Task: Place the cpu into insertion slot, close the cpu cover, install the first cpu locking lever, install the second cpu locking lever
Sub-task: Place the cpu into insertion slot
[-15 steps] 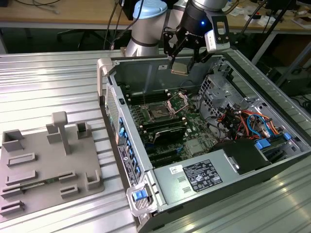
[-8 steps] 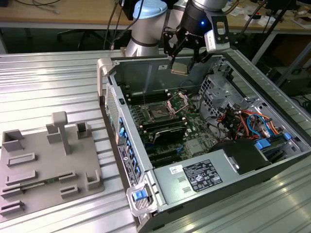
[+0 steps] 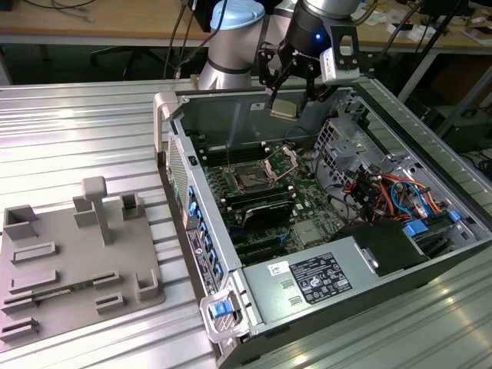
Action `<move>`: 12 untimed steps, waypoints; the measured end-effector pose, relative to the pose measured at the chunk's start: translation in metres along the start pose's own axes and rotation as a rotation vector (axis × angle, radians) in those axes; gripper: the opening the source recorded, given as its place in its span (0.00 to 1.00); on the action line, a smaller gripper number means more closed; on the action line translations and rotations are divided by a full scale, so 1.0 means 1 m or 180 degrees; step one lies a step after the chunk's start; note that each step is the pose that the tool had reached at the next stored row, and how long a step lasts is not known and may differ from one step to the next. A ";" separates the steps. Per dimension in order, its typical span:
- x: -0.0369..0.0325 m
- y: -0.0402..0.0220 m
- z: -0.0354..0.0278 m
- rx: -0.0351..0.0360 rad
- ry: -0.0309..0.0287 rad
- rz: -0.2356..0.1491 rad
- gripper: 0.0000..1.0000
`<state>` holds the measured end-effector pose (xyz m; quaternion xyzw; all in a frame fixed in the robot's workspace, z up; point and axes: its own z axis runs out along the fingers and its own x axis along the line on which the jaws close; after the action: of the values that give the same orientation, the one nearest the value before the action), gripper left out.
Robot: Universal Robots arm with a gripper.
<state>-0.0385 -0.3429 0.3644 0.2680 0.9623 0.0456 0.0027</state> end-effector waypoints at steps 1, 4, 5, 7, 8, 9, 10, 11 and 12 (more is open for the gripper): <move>0.0000 0.0000 0.0002 -0.0001 -0.0005 0.0056 0.55; 0.0000 -0.0001 0.0012 -0.0006 -0.0026 0.0290 0.55; 0.0000 -0.0001 0.0014 -0.0006 -0.0029 0.0328 0.55; -0.0001 -0.0002 0.0020 -0.0009 -0.0041 0.0460 0.55; -0.0001 -0.0002 0.0022 -0.0010 -0.0046 0.0513 0.55; -0.0001 -0.0002 0.0022 -0.0010 -0.0048 0.0534 0.55; -0.0001 -0.0002 0.0022 -0.0011 -0.0049 0.0548 0.55; -0.0001 -0.0002 0.0022 -0.0011 -0.0050 0.0554 0.55; 0.0000 -0.0002 0.0022 -0.0011 -0.0050 0.0555 0.55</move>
<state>-0.0385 -0.3429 0.3621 0.3512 0.9352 0.0453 0.0066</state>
